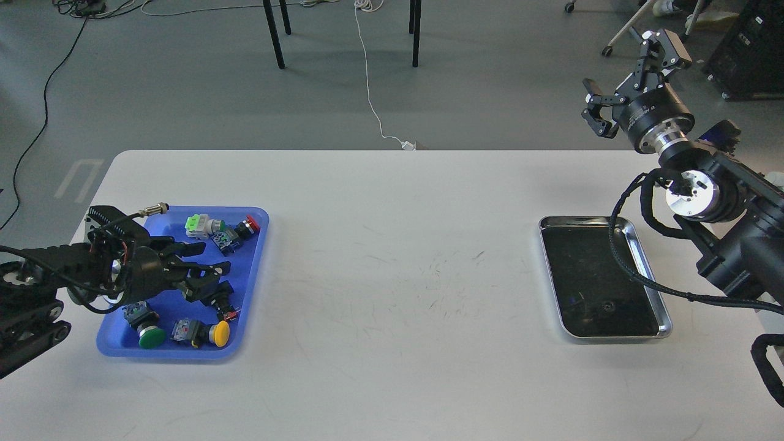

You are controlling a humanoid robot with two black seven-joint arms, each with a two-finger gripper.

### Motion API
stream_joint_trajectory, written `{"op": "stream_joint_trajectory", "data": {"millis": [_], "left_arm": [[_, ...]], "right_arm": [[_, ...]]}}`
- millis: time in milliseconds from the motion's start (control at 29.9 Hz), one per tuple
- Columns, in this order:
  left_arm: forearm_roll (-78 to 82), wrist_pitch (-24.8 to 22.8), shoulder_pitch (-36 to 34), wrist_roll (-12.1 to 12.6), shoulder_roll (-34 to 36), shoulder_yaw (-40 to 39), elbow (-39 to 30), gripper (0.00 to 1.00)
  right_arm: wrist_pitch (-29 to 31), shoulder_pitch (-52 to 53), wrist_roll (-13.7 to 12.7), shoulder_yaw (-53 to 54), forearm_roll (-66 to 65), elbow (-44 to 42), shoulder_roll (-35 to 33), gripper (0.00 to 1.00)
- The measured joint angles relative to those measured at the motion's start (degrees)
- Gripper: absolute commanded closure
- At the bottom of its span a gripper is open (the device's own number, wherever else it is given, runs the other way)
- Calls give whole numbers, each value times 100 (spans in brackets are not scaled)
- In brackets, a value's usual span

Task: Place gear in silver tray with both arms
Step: 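Reach the left gripper into the blue tray and grasp another black gear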

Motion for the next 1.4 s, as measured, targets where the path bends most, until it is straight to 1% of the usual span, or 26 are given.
{"op": "stream_joint_trajectory", "data": {"millis": [401, 635, 669, 769, 936, 1036, 1136, 1404], "left_arm": [[7, -28, 11, 11, -339, 6, 388, 47], [7, -25, 44, 10, -442, 6, 439, 50], [12, -22, 62, 10, -442, 7, 440, 52], [33, -10, 97, 8, -438, 61, 444, 62], [35, -8, 66, -3, -418, 251, 441, 71], [34, -8, 59, -8, -421, 273, 441, 77], [34, -8, 59, -7, -420, 286, 456, 79], [12, -36, -13, -19, -370, 295, 534, 79]], "right_arm": [[-123, 2, 0, -25, -6, 160, -17, 0], [-132, 2, 0, -56, -6, 191, -51, 0], [-132, 8, 0, -63, -6, 192, -56, 0], [-126, 47, -2, -68, -6, 192, -80, 0], [-123, 77, -7, -68, -6, 192, -90, 0], [-123, 78, -8, -68, -6, 191, -91, 0], [-127, 79, -8, -67, -6, 191, -89, 0], [-131, 79, -7, -58, -6, 191, -88, 0]]}}
